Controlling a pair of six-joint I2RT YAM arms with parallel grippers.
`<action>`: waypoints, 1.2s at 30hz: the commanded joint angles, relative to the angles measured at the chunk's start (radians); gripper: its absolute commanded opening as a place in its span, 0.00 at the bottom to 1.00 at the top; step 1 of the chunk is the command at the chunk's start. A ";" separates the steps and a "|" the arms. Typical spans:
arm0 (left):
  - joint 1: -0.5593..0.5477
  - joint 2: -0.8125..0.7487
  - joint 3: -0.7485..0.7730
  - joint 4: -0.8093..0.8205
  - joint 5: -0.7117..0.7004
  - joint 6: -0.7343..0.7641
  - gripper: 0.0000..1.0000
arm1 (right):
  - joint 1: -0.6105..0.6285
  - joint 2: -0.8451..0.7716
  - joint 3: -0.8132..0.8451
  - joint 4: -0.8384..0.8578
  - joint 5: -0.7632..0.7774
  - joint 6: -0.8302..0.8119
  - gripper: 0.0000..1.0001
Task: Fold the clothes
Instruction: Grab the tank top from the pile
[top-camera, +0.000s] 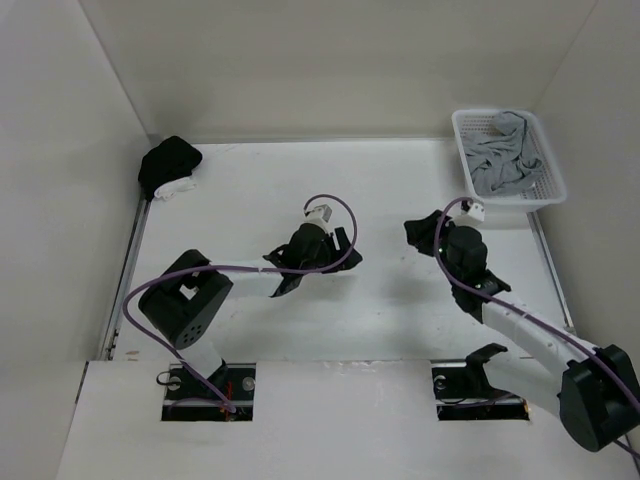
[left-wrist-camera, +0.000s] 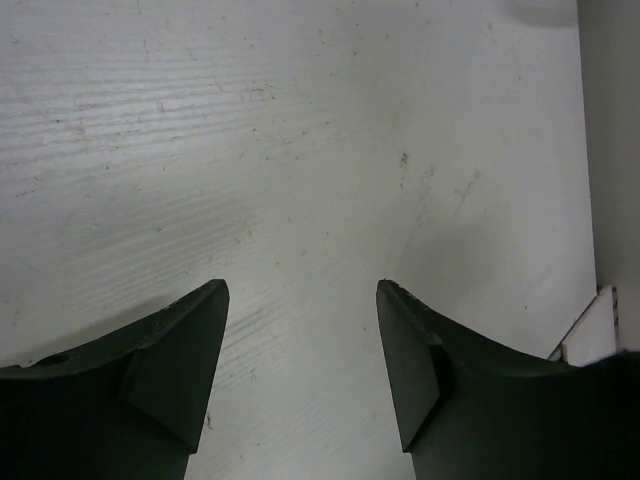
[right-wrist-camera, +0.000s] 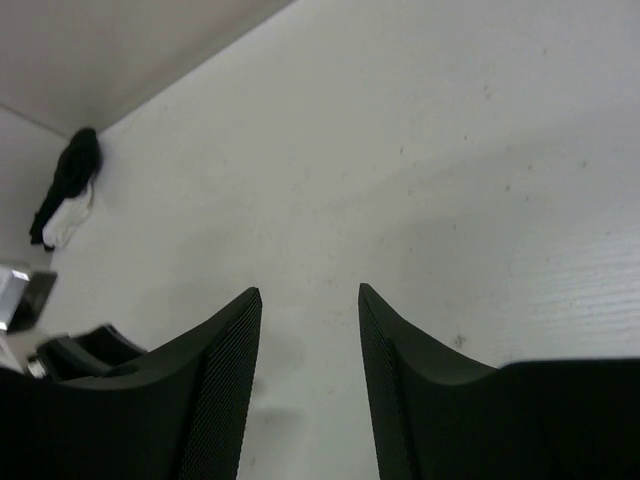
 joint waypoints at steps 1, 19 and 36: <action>0.000 0.000 0.015 0.101 0.068 0.002 0.59 | -0.056 0.023 0.109 -0.013 0.022 -0.027 0.44; 0.001 -0.043 -0.114 0.319 0.048 0.049 0.36 | -0.645 0.963 1.062 -0.209 -0.008 -0.076 0.48; 0.024 0.010 -0.094 0.337 0.091 0.025 0.37 | -0.660 1.073 1.085 -0.017 -0.181 0.085 0.00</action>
